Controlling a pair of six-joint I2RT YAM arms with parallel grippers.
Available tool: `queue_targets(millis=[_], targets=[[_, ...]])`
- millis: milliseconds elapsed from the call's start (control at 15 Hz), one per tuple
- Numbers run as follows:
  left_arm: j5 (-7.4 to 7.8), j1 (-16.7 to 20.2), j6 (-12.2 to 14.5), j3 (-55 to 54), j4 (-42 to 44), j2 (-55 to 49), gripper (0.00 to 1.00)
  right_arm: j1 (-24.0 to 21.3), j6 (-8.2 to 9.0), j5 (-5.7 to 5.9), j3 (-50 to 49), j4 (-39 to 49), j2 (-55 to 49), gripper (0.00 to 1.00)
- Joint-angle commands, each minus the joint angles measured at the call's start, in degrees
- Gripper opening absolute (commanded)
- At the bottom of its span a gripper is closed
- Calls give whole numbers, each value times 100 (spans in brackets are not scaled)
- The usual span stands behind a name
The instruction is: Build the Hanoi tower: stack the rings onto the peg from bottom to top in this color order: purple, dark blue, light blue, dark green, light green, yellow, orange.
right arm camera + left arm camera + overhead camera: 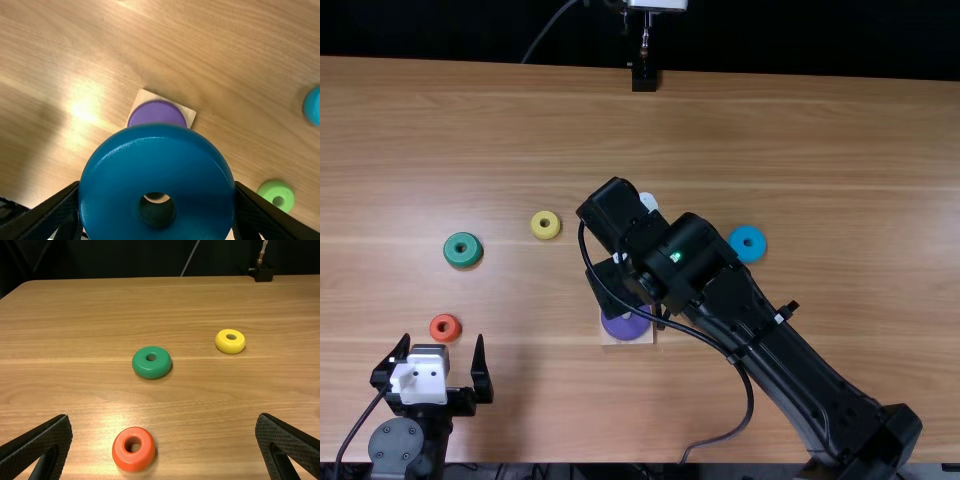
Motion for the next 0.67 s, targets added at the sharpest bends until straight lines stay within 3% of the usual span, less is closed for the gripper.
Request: queue_targets(millis=[0,600], targets=[[-35,37,4,-600,-455,-67,100,90,34,4,-49,48,-142,7],[-35,37,4,-600,-445,-67,100,151,13,26,-312,48,-151,7]])
